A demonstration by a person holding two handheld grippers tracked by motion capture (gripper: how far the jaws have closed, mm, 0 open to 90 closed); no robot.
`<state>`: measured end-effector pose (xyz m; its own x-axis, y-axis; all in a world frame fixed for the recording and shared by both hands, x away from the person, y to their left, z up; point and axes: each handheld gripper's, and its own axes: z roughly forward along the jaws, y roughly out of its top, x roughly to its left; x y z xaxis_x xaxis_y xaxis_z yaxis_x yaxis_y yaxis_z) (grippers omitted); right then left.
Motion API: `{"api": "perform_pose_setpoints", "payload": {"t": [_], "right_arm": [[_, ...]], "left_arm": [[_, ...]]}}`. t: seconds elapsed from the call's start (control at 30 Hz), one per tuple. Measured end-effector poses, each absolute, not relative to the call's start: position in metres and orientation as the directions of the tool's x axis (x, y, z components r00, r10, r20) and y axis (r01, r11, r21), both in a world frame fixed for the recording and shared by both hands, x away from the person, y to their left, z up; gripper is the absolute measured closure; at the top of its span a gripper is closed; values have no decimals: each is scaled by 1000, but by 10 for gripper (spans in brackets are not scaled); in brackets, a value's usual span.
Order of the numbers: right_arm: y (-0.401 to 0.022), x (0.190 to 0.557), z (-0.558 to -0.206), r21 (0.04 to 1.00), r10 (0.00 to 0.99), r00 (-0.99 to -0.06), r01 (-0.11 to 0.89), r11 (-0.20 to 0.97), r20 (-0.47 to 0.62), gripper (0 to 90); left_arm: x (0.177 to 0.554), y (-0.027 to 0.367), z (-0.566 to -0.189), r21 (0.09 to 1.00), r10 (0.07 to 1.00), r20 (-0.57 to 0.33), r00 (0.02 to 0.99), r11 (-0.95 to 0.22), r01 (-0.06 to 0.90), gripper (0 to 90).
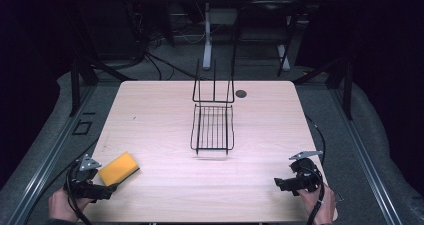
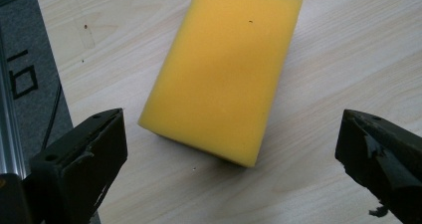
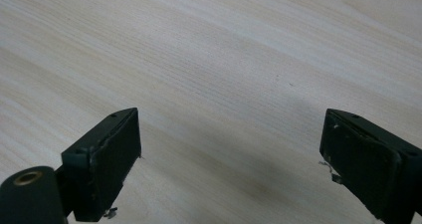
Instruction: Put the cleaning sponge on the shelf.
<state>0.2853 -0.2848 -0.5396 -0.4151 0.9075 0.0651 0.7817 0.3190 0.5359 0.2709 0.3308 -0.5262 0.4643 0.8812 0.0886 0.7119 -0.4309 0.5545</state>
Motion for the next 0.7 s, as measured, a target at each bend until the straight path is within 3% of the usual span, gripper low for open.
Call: {"api": "perform_pose_setpoints", "payload": {"t": [0.7], "right_arm": [[-277, 286, -540, 528, 895, -445, 771, 357, 45, 106]], "left_arm": [[292, 334, -532, 518, 843, 70, 533, -487, 703, 0]]}}
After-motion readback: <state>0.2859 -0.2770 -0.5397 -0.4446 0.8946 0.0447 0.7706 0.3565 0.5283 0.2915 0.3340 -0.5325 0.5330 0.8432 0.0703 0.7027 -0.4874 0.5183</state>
